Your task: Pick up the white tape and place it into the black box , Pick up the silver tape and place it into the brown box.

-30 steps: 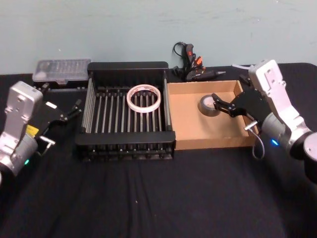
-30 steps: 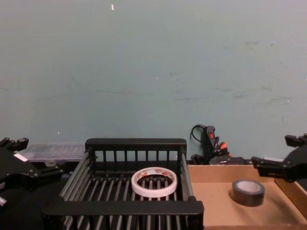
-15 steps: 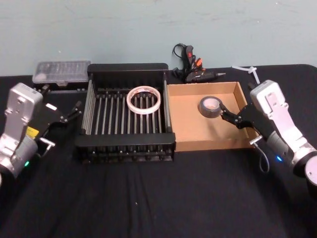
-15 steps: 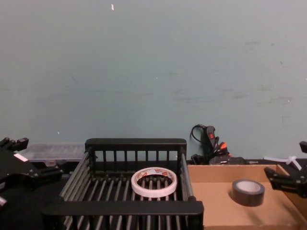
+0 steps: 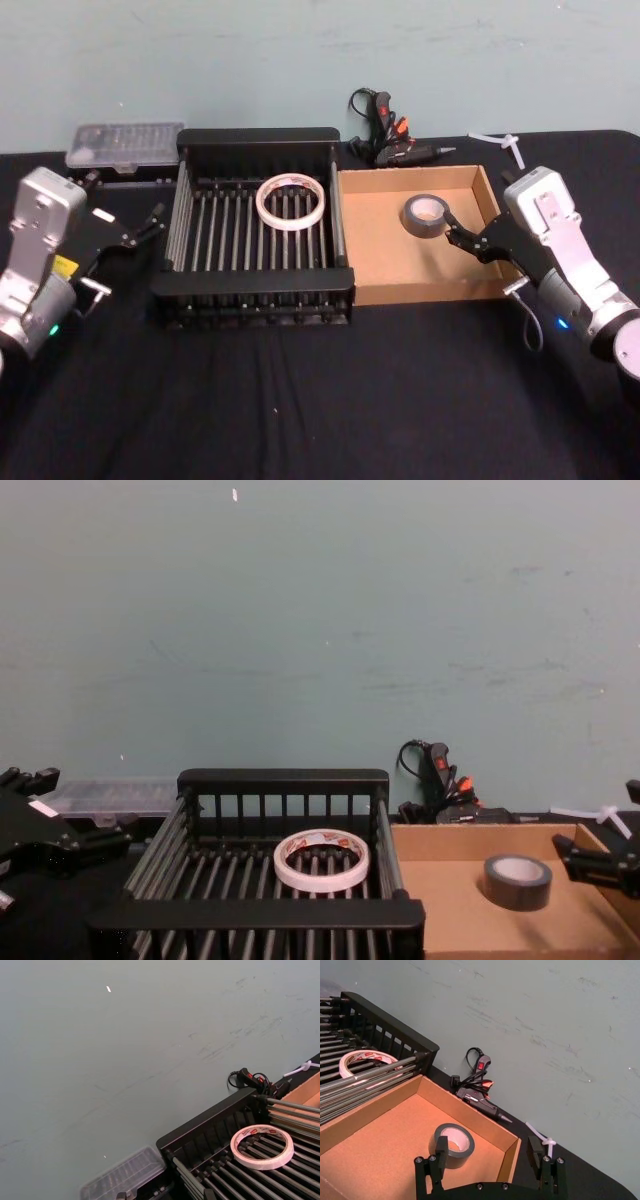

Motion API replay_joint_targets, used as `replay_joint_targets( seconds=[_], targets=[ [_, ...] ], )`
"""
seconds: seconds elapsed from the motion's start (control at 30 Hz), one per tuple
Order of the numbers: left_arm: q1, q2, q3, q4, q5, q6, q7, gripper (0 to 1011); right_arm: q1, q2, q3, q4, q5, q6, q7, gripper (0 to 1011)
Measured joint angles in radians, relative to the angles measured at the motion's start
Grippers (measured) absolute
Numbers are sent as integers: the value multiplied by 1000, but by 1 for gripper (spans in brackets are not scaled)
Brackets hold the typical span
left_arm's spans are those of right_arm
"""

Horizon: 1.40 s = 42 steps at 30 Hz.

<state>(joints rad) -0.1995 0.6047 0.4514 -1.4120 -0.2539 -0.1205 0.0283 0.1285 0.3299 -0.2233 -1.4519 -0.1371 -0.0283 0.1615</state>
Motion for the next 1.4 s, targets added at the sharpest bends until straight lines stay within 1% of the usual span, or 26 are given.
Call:
replay_joint_targets(
  seconds=[1.4],
  targets=[
    [0, 0, 0, 0, 0, 0, 0, 1001, 2, 2, -2, 1, 4, 1, 2, 1002]
  ],
)
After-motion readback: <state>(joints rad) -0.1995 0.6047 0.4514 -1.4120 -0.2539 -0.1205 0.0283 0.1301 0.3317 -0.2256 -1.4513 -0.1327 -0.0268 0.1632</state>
